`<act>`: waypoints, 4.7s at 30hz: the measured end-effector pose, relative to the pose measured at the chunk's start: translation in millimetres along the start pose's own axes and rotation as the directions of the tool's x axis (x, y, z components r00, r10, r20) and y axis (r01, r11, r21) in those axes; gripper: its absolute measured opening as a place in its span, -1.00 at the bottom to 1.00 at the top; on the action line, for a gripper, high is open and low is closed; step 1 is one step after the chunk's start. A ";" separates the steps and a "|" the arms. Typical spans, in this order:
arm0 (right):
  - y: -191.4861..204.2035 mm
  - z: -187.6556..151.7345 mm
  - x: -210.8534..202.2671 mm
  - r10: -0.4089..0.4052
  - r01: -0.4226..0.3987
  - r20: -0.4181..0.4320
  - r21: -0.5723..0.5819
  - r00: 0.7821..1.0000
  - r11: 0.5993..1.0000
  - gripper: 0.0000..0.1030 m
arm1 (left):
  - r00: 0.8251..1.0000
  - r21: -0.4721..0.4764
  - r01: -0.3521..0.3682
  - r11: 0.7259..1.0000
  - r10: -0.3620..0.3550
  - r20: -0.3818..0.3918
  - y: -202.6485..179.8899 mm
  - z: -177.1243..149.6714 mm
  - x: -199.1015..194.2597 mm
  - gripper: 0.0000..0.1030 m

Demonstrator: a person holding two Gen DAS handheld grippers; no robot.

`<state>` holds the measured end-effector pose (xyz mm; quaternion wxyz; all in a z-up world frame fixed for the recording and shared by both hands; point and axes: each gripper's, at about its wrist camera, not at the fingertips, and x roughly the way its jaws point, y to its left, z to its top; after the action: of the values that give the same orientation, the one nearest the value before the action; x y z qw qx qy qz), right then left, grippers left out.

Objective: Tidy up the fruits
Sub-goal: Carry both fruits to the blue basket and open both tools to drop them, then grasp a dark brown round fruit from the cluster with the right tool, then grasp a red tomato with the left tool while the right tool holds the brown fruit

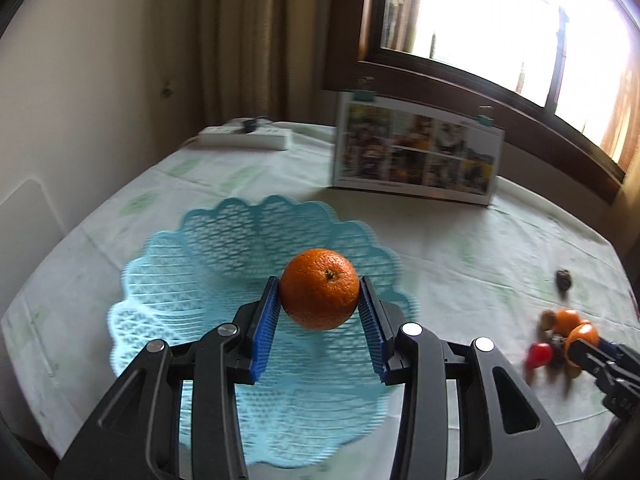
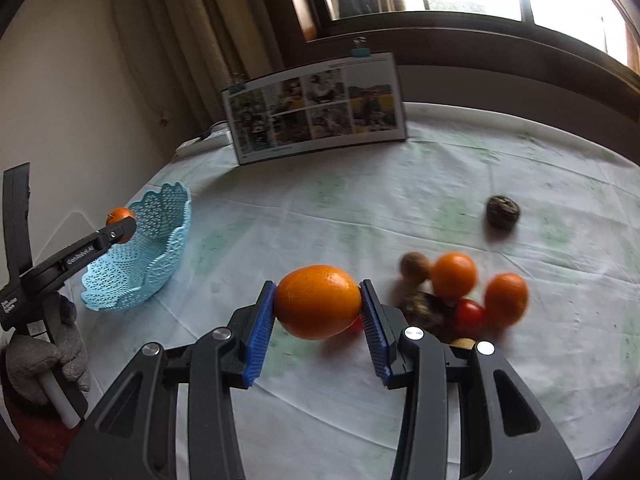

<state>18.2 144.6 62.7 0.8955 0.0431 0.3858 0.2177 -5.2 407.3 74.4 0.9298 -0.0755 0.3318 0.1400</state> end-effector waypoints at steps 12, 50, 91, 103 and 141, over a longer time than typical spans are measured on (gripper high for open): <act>77.0 15.7 28.1 0.096 -0.098 -0.018 -0.114 0.995 0.989 -0.18 | 0.997 -0.042 -0.072 0.996 0.073 0.026 40.5 -4.4 0.1 0.65; 107.6 16.7 49.1 0.142 -0.143 -0.022 -0.111 0.990 0.983 0.25 | 0.979 -0.036 -0.189 0.981 0.191 0.077 52.5 -1.9 -11.1 0.95; -163.5 59.3 59.5 -0.266 0.275 -0.072 0.183 0.961 0.944 0.09 | 0.998 0.245 0.070 0.967 -0.070 -0.009 -125.6 -18.3 -8.3 0.95; -170.9 61.3 75.9 -0.259 0.274 -0.100 0.197 0.961 0.941 -0.18 | 0.993 0.270 0.115 0.956 -0.101 -0.067 -145.0 -21.2 7.5 0.95; -170.0 1.8 -12.0 -0.180 0.172 0.006 0.263 0.984 0.949 -0.18 | 0.946 0.401 0.299 0.866 -0.215 -0.242 -218.4 -46.0 60.1 0.79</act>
<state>72.9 -13.5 30.3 0.9034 0.1295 0.4000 0.0838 79.8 201.9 11.1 0.8977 0.0762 0.4282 -0.0705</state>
